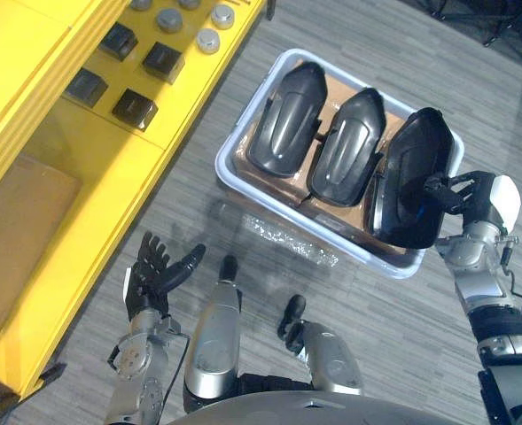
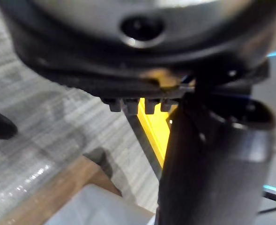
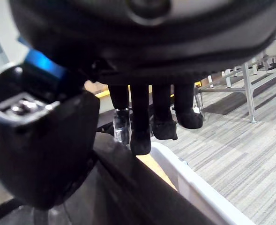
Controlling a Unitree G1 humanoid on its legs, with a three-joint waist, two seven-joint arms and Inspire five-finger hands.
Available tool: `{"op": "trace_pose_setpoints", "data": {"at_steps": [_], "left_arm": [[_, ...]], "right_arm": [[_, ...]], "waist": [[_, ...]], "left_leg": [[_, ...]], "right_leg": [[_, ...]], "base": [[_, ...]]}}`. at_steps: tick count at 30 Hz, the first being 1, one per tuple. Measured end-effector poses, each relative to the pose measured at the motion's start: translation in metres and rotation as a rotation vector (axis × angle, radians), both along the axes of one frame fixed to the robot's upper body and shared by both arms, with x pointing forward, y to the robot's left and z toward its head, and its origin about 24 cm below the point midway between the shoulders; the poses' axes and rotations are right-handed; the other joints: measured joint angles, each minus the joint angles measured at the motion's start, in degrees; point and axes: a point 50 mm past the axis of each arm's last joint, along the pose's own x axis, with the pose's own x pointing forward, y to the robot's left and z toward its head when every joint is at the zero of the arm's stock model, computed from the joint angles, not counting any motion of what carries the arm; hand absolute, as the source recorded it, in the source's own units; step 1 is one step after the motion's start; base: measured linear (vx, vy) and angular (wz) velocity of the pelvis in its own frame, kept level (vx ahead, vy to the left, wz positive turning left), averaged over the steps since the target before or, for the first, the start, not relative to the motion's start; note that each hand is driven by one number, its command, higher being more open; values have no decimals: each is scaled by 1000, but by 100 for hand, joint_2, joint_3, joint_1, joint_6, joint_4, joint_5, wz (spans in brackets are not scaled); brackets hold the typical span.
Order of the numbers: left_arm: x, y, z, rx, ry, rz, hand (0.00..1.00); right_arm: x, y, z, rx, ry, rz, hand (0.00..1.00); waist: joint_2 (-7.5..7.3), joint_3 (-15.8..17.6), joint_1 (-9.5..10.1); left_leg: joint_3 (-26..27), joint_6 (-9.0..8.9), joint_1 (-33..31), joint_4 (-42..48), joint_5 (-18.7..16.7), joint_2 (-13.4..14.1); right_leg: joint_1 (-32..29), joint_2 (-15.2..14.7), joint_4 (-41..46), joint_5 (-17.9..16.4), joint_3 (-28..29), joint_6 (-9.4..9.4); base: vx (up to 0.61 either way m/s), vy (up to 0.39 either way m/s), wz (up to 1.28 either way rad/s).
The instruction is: Walk over and take three plastic housings, then place them on the shelf
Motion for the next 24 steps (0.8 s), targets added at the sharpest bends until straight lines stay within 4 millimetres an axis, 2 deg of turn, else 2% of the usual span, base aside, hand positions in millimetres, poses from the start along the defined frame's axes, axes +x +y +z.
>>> {"op": "trace_pose_setpoints", "data": {"at_steps": [4, 6, 10, 13, 14, 17, 18, 24], "left_arm": [[3, 3, 18, 10, -74, 0, 100], [5, 2, 22, 9, -89, -10, 100], [11, -4, 37, 7, -158, -43, 100], [24, -13, 51, -6, -221, -118, 100], [34, -22, 52, -51, -220, -179, 100], [43, -35, 49, -74, -192, -274, 100], [48, -45, 45, -86, -161, -346, 100], [67, -87, 8, -216, 79, -613, 100]], "right_arm": [[-14, 19, -22, 7, 20, 10, 0], [-15, 22, -24, -14, 24, 12, 0], [-19, 21, -26, -72, 39, 7, 0], [-19, 21, -22, -108, 4, 7, 0], [-17, 23, -19, -118, -22, 29, 0], [-15, 29, -17, -148, -36, 67, 0], [-12, 35, -16, -152, -49, 100, 0], [1, 57, -3, -204, -135, 243, 0]], "waist": [[-298, -386, -105], [-328, -433, -120], [-262, -792, -167], [-156, -965, -174], [-72, -1080, -165], [-21, -1225, -173], [-15, -1304, -196], [-7, -1650, -494]], "left_leg": [[78, 14, 136, -72, -95, -25], [110, 20, 239, -69, -138, -38], [147, 11, 298, 28, -235, -9], [199, 40, 411, 1, -287, 3], [260, 61, 446, -35, -309, 17], [328, 81, 496, -112, -308, 30], [406, 96, 564, -179, -292, 38], [741, 139, 885, -484, -155, 57]], "right_leg": [[228, 9, -320, 94, 37, 46], [345, 7, -388, 113, 56, 65], [510, 35, -585, 308, 85, 99], [624, 66, -675, 419, 140, 90], [620, 72, -682, 478, 229, 77], [618, 70, -764, 581, 304, 73], [615, 59, -773, 611, 369, 74], [630, 3, -872, 797, 668, 58]], "base": [[87, -1, -6], [75, 9, -9], [51, 30, -5], [-12, 32, -10], [-45, 31, -18], [-43, 36, -21], [-34, 29, -27], [-25, 28, -28]]}}
